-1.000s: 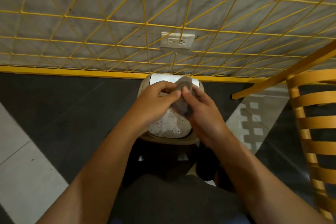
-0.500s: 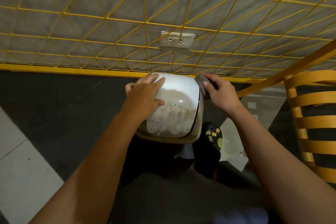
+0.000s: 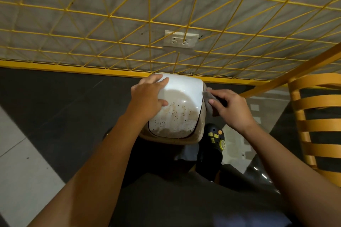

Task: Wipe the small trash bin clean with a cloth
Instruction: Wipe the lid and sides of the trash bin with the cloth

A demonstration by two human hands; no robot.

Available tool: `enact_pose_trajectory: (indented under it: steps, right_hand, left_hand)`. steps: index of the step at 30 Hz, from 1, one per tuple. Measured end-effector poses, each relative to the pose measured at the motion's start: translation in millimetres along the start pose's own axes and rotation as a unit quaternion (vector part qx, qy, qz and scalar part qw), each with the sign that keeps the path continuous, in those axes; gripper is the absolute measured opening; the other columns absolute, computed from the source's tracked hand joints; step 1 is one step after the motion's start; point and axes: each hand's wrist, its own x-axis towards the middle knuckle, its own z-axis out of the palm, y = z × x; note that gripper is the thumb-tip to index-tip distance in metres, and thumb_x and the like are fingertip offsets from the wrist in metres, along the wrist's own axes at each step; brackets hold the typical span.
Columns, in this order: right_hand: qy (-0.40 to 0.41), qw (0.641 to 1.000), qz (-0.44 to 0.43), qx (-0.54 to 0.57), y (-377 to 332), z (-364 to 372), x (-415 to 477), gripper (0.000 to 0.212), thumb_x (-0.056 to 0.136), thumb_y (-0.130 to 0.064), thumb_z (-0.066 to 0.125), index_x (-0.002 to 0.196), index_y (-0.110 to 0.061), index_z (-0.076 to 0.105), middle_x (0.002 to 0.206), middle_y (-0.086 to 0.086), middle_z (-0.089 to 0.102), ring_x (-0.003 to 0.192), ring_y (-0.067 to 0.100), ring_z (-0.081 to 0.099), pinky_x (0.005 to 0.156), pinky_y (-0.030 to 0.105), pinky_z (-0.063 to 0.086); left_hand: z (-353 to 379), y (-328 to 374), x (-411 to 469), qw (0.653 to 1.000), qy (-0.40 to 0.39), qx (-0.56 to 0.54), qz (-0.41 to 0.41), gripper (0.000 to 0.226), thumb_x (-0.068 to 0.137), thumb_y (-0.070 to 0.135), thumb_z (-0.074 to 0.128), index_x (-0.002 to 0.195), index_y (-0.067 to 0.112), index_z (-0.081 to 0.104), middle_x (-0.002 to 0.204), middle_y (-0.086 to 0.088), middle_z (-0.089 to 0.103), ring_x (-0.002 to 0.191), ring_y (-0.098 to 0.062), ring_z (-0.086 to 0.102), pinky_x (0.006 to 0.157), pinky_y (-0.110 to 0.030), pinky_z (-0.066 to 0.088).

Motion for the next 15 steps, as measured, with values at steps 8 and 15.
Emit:
enact_pose_trajectory:
  steps: [8, 15]
  right_hand:
    - [-0.03, 0.998, 0.039, -0.034, -19, 3, 45, 0.037, 0.095, -0.019, 0.048, 0.132, -0.014, 0.05, 0.133, 0.01, 0.054, 0.124, 0.027, 0.047, 0.098, 0.028, 0.035]
    - [0.018, 0.997, -0.052, -0.049, -17, 7, -8, 0.035, 0.089, -0.013, 0.058, 0.124, -0.01, 0.058, 0.112, 0.011, 0.05, 0.103, 0.015, 0.046, 0.087, 0.003, 0.023]
  left_hand:
    - [0, 1, 0, 1.0, 0.004, 0.003, -0.002, 0.07, 0.081, 0.027, 0.067, 0.141, 0.029, 0.031, 0.15, 0.007, 0.027, 0.137, -0.018, 0.02, 0.106, -0.038, 0.019]
    - [3, -1, 1, 1.0, 0.009, -0.015, -0.001, 0.07, 0.08, 0.025, 0.068, 0.14, 0.029, 0.033, 0.15, 0.008, 0.028, 0.137, -0.017, 0.02, 0.107, -0.036, 0.017]
